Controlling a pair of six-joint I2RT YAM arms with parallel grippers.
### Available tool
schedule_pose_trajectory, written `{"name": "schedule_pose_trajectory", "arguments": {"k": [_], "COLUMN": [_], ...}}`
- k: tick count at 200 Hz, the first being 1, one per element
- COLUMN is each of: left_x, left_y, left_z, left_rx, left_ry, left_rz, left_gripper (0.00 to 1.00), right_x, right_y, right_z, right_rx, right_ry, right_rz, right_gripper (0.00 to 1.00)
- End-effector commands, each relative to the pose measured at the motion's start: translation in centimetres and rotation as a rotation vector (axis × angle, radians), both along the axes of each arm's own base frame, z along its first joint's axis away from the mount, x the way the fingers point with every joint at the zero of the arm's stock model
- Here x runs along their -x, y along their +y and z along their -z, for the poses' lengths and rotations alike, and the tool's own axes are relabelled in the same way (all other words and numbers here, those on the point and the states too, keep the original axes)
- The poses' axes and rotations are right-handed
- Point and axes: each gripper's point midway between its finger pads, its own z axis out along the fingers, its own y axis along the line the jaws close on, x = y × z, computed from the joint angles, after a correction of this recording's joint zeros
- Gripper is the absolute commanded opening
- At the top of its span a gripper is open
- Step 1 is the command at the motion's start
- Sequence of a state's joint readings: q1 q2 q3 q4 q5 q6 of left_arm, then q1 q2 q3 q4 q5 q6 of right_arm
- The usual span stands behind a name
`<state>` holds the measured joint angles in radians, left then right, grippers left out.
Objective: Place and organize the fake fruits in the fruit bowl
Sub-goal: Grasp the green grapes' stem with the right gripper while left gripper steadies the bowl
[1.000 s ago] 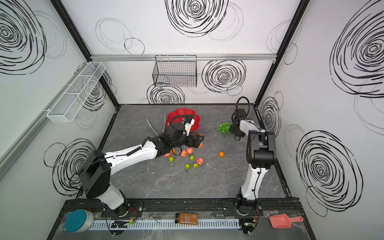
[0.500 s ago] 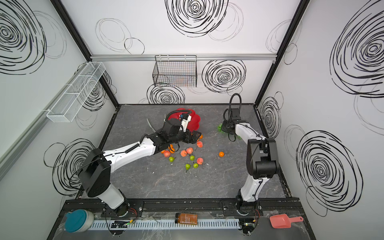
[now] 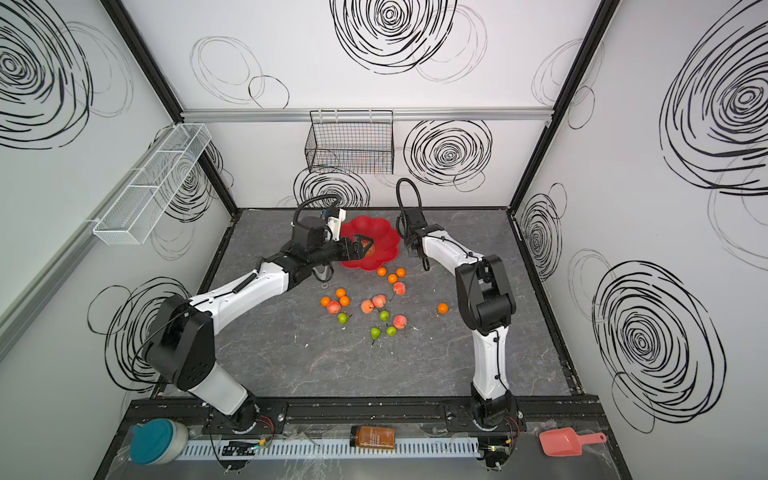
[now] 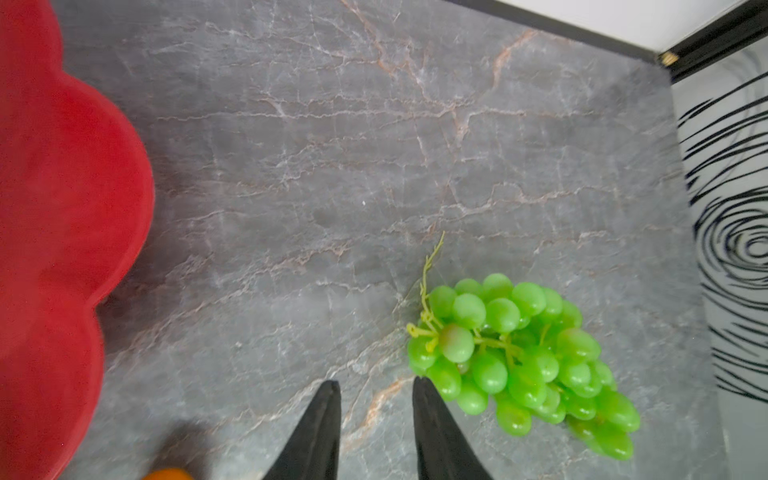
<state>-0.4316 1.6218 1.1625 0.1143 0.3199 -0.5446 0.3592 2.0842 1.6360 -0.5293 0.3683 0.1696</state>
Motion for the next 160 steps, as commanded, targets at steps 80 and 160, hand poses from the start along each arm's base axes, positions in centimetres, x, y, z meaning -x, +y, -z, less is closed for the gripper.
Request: {"name": "schedule_pose_trajectory", "arguments": {"k": [80, 160], "left_x": [-1.0, -1.1], "left_y": [2.2, 2.1], "left_z": [-2.9, -2.6], "left_rx": [0.135, 0.133], "left_ry": [-0.036, -0.028], "left_rz": [-0.016, -0.013], "left_gripper": [0.96, 0.96], "right_x": [-1.9, -2.3], "right_y": [-1.3, -2.4], "right_z": [0.8, 2.6], "right_rx": [0.428, 0.480], "right_ry": [0.099, 0.135], "right_rz": [0.033, 0.045], "right_gripper": [0.38, 0.38]}}
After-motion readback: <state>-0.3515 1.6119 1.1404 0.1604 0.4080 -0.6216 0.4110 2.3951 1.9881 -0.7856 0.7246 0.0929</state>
